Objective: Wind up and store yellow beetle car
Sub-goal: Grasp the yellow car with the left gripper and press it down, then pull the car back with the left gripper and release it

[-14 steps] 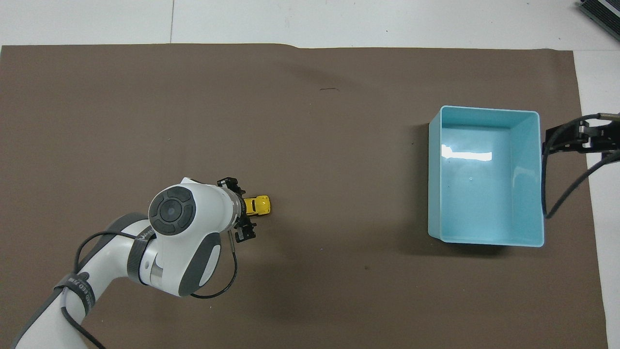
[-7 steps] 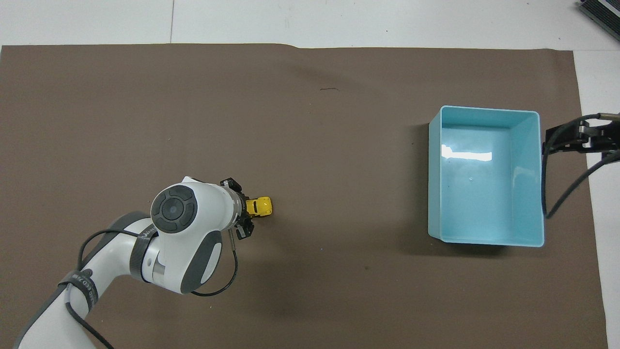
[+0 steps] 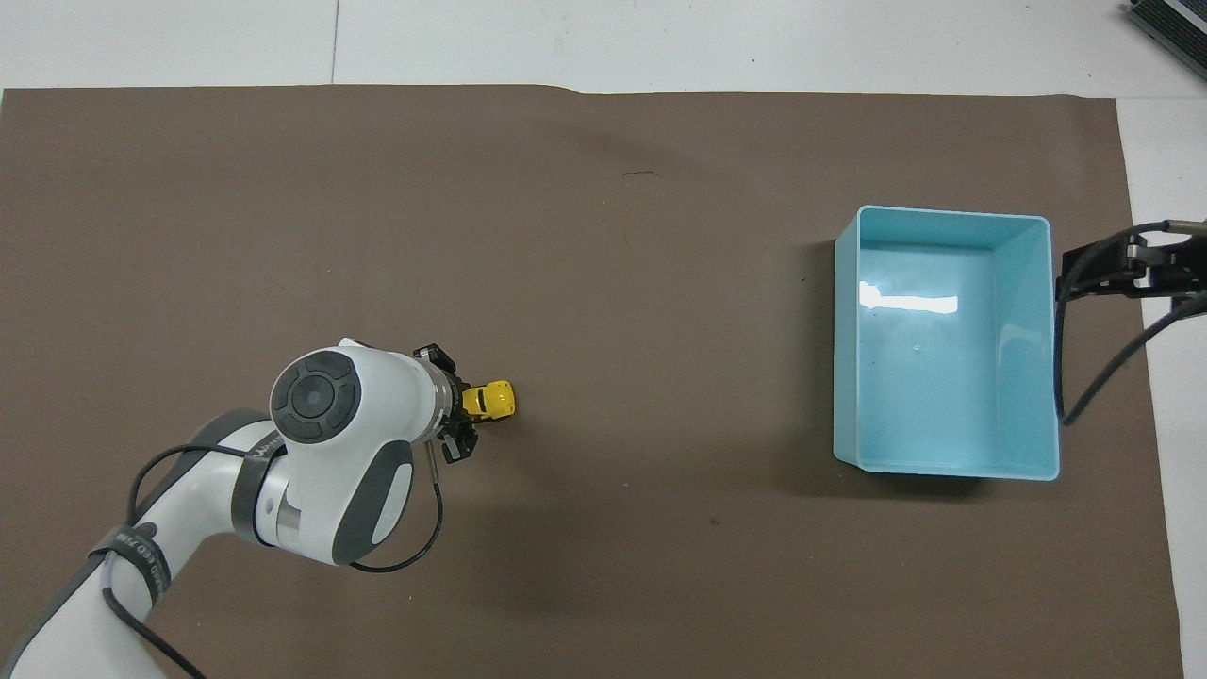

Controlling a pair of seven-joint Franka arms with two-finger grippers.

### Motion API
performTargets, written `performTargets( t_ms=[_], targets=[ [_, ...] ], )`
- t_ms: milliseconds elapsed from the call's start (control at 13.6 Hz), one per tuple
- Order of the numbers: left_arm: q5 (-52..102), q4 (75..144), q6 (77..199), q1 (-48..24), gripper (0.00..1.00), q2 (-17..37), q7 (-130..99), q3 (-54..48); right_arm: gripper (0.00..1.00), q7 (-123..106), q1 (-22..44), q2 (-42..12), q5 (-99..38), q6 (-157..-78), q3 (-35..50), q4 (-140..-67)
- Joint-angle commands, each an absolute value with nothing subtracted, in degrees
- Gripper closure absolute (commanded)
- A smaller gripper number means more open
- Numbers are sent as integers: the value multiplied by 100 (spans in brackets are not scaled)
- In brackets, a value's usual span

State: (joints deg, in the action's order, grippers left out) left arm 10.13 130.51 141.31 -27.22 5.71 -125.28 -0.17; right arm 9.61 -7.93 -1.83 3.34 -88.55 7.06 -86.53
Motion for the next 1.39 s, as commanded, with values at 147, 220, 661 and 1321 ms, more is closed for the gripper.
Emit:
performTargets(
  t_ms=[147,220,661,1321],
  targets=[
    [1011,13420,14080,-2006,75,528,-11709,35,0,940,-844,-44,264,-8983,721,-8833],
    [1011,13464,14054,-1865,75,519,-11516,44,0,940,-844,-44,264,-8991,721,-8833],
    [1002,13430,13957,-1547,65,527,-11303,53,0,940,-844,-44,264,-8982,721,-8833],
    [1002,12560,13148,-1590,0,615,-11566,35,0,966,-853,-44,264,-8991,712,-8833]
  ],
)
